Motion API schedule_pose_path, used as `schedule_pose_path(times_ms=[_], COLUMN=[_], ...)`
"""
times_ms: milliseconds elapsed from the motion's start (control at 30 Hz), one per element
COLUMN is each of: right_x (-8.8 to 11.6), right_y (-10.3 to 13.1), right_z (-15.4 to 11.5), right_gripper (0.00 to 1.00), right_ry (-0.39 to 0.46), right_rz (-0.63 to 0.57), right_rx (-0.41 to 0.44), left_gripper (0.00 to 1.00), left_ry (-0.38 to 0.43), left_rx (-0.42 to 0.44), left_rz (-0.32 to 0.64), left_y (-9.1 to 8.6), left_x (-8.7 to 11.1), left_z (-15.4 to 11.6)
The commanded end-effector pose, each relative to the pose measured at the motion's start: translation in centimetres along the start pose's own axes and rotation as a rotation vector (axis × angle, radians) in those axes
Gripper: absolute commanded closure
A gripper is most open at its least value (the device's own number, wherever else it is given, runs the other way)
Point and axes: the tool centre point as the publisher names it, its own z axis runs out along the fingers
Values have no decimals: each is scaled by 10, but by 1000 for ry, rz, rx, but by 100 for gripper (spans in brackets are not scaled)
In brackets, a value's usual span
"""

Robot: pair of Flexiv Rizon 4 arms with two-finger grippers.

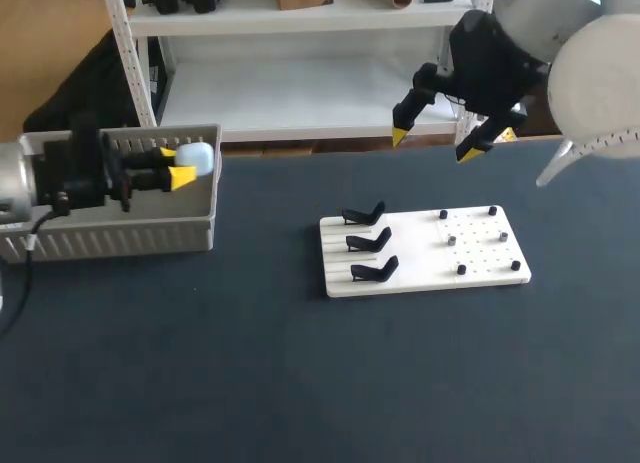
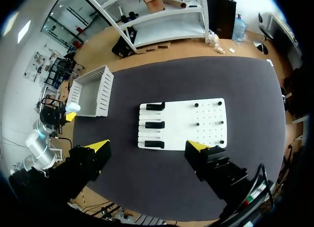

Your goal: Pick up each earbud case from the left stands, insert the matching earbuds, close the lid, and place the case in the box.

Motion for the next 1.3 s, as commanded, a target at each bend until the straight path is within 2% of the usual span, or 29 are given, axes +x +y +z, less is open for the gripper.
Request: schedule_pose_path(times_ms=[33,200,333,600,633,667,700,733,933,1133,1300], right_x=[4,4,4,4,4,4,4,4,4,4,4], right_y=[-1,-1,-1,-1,-1,-1,-1,-1,-1,-1,-1], right_z=[-1,-1,-1,-1,-1,-1,-1,-1,-1,-1,-1], right_gripper=[0,0,0,0,0,0,0,0,0,0,0], right_ry=[-12,-12,-12,-12,-12,-12,-12,-12,-12,-12,-12], right_rz=[2,2,2,2,2,2,2,2,2,2,2], right_rx=[2,2,2,2,2,2,2,2,2,2,2], left_gripper=[100,100,100,100,89,71,27,0,0,0,0], left_ry=[51,107,126,160,162,172,179,178,184,138,138], left_rx=[-35,-70,-87,-90,-94,-101,-106,-107,-110,-105,-105], left_rz=[-37,-77,-97,-92,-91,-88,-84,-83,-62,-49,-49], left_y=[26,67,92,116,118,119,119,119,107,94,94], left_x=[10,31,41,49,48,48,48,48,46,37,37], left_z=[-13,-27,-34,-41,-43,-44,-46,-48,-56,-56,-56])
